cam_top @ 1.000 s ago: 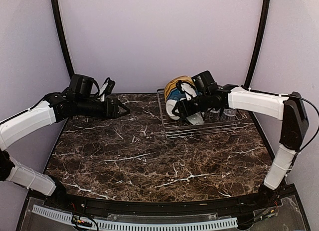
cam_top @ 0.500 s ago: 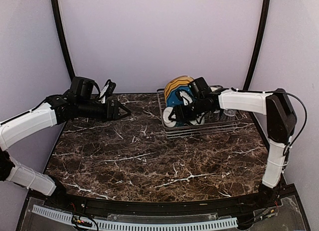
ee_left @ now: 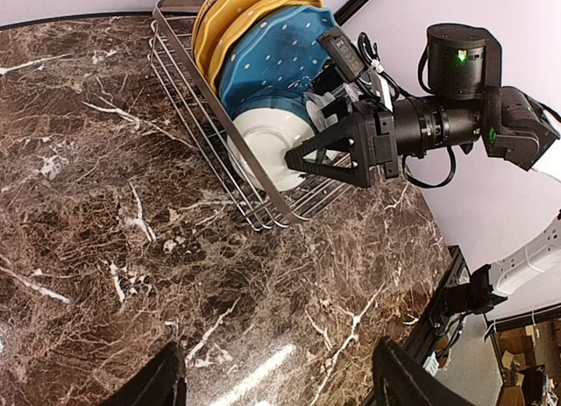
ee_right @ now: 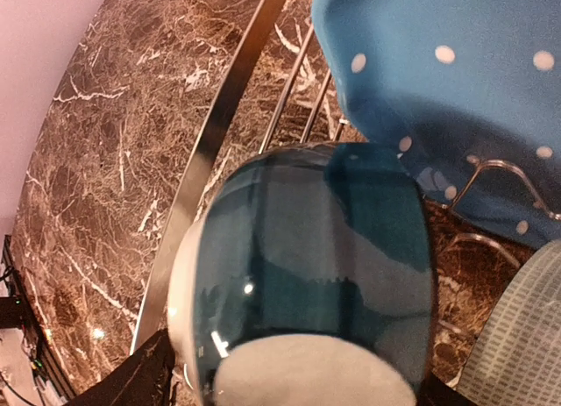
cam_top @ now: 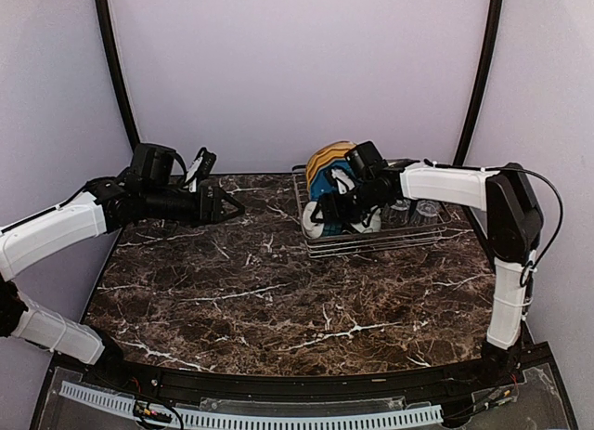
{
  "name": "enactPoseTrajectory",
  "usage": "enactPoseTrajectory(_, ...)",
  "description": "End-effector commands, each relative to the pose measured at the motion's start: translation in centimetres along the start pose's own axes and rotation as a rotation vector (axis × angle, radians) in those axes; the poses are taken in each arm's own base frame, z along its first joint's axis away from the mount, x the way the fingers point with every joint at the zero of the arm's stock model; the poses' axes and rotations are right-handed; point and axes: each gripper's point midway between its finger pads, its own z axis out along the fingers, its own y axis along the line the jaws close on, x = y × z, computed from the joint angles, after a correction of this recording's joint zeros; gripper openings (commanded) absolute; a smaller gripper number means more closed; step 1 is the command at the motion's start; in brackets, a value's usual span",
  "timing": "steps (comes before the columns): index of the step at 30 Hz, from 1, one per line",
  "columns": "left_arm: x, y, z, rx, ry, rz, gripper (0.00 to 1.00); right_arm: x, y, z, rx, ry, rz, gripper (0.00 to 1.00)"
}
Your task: Load the mixed dishes into the dish rack
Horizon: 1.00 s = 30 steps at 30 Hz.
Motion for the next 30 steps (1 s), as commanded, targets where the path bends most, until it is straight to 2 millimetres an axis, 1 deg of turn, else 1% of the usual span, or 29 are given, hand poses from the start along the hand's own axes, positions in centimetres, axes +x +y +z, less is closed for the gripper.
enactPoseTrajectory(1, 0.4, 0.0, 0.0, 0.013, 0.004, -0.006, 0.72, -1.9, 0.1, 0.1, 0.040, -0.051, -0.033, 0.76)
enactPoseTrajectory(4, 0.4, 0.0, 0.2, 0.016, 0.005, -0.006, 0.72, -1.7, -0.3, 0.4, 0.073, -0.041, -0.042, 0.81)
enactPoseTrajectory(7, 0.5, 0.0, 0.2, 0.017, 0.009, -0.007, 0.72, -1.6, -0.5, 0.4, 0.101, -0.038, -0.049, 0.82)
enactPoseTrajectory(13, 0.6, 0.1, 0.3, 0.017, 0.012, -0.005, 0.72, -1.9, -1.7, -0.4, 0.191, -0.050, -0.074, 0.83)
enactPoseTrajectory(19, 0.8, 0.2, 0.4, 0.018, 0.015, -0.008, 0.72, -2.2, -2.8, -0.5, 0.256, -0.057, -0.081, 0.82)
enactPoseTrajectory(22, 0.9, 0.3, 0.4, 0.016, 0.016, -0.009, 0.72, -2.2, -3.1, -0.8, 0.256, -0.060, -0.069, 0.81)
enactPoseTrajectory(26, 1.0, 0.3, 0.4, 0.014, 0.017, -0.009, 0.72, -2.4, -3.9, -1.5, 0.263, -0.079, -0.041, 0.80)
enactPoseTrajectory(30, 0.9, 0.3, 0.4, 0.013, 0.013, -0.007, 0.72, -2.3, -5.2, -2.3, 0.259, -0.097, 0.008, 0.78)
